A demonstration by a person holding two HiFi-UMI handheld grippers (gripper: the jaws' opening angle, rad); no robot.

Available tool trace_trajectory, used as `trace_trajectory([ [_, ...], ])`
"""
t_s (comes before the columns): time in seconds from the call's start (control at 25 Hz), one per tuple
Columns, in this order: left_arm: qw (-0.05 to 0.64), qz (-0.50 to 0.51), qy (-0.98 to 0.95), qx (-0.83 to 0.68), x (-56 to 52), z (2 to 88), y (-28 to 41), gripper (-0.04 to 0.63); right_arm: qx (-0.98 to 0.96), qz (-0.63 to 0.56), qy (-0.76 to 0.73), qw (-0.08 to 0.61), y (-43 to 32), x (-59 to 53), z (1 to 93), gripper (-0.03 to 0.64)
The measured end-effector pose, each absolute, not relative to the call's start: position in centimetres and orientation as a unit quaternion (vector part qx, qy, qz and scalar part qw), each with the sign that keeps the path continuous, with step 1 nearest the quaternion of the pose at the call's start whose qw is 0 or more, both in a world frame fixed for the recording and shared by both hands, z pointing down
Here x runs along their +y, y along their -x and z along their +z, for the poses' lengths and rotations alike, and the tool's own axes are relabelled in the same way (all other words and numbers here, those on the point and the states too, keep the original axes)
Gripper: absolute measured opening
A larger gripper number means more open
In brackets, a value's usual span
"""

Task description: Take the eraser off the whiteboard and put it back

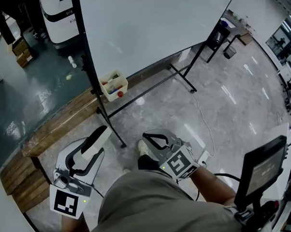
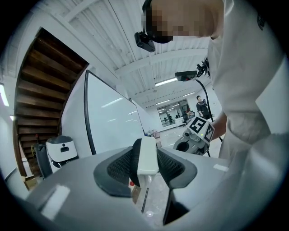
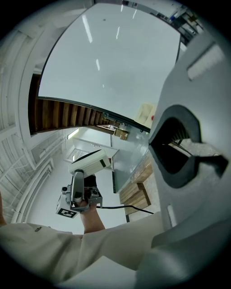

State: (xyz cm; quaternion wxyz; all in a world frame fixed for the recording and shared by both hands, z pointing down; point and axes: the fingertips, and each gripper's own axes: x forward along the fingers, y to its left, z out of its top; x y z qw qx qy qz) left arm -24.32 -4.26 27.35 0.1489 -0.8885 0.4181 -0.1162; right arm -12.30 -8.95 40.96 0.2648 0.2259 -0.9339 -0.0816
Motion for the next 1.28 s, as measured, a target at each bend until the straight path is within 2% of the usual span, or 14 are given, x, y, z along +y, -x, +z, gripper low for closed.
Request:
trace_trajectory([
  [0.32,0.142,-0.132,0.891,0.411,-9.3,28.0,23.6,0.166,-0.933,-0.074,-0.243,0.254,10.6,-11.9,40.3,0.002],
  [0.52,0.07,-0.148,0.884,0.437,-12.4,30.4,24.4,0.166,-0.934,-0.069,-0.247,0.249,10.1,-13.3,40.6,0.002],
  [1.08,0.084,-0.174,0.885,0.424,-22.1,33.9,22.1,0.164,-0.937,-0.061,-0.253,0.235,7.5,-18.7,41.3,0.002],
  [1.28,0.063,-0.194,0.886,0.417,-25.8,36.5,21.5,0.164,-0.939,-0.051,-0.252,0.23,6.6,-21.1,41.7,0.003],
])
